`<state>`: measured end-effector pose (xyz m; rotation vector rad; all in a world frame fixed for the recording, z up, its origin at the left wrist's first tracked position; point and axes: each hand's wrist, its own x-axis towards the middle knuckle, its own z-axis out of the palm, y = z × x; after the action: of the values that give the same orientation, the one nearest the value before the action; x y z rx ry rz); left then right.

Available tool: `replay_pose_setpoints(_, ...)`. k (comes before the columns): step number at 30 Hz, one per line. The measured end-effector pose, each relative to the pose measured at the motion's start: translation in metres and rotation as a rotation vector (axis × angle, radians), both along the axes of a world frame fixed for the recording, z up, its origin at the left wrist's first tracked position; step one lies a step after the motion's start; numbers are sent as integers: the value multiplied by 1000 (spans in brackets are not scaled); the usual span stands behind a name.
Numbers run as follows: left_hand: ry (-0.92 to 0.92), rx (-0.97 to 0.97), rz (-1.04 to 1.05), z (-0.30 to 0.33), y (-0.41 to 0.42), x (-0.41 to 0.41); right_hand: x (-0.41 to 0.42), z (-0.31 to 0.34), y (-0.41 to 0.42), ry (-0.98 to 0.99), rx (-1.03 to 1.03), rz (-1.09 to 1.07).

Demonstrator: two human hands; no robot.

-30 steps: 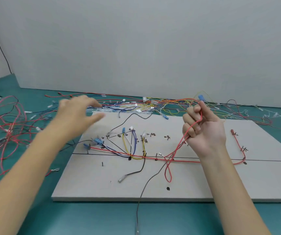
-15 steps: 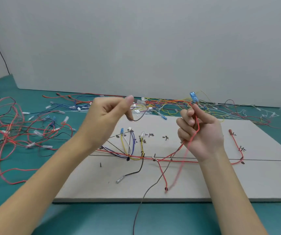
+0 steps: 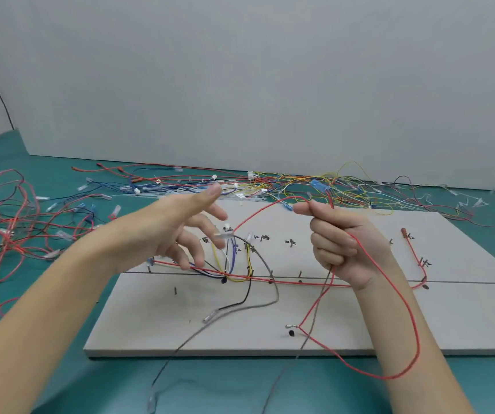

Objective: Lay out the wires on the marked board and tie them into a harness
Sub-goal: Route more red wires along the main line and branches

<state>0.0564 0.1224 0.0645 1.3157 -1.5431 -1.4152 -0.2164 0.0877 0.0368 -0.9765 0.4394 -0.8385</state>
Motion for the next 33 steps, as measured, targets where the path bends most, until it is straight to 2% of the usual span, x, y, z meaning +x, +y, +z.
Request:
replay_pose_setpoints(3, -88, -23, -158, -2, 3, 0, 3, 0, 0, 63, 4, -9)
replay_pose_setpoints(8, -121, -76, -172, -10, 1, -5, 5, -1, 1, 42, -18, 10)
replay_pose_setpoints(12, 44, -118, -149, -9, -4, 3, 6, -3, 0, 33, -69, 25)
replay_pose_setpoints(14, 131, -131, -101, -8, -7, 8, 6, -4, 1, -55, -106, 50)
replay_pose_setpoints(18, 292, -99, -1, -8, -11, 11, 0, -1, 2, -282, -246, 342)
replay_pose_setpoints(20, 333, -75, 18, -7, -12, 11, -1, -2, 3, -319, -329, 456)
replay_pose_setpoints(23, 320, -54, 27, -9, -13, 9, 4, -4, 10, -272, -470, 481)
replay_pose_setpoints(26, 333, -11, 14, -8, -13, 12, 6, -2, 10, -207, -337, 504)
replay_pose_setpoints(28, 375, 16, -64, -7, -11, 18, 8, 1, 6, -186, -191, 463)
replay_pose_setpoints(30, 380, 39, -240, -6, -9, 23, 9, 3, 3, -197, -55, 433)
replay_pose_setpoints(33, 178, 96, -541, -10, -6, 15, 11, 6, 2, -221, 63, 364)
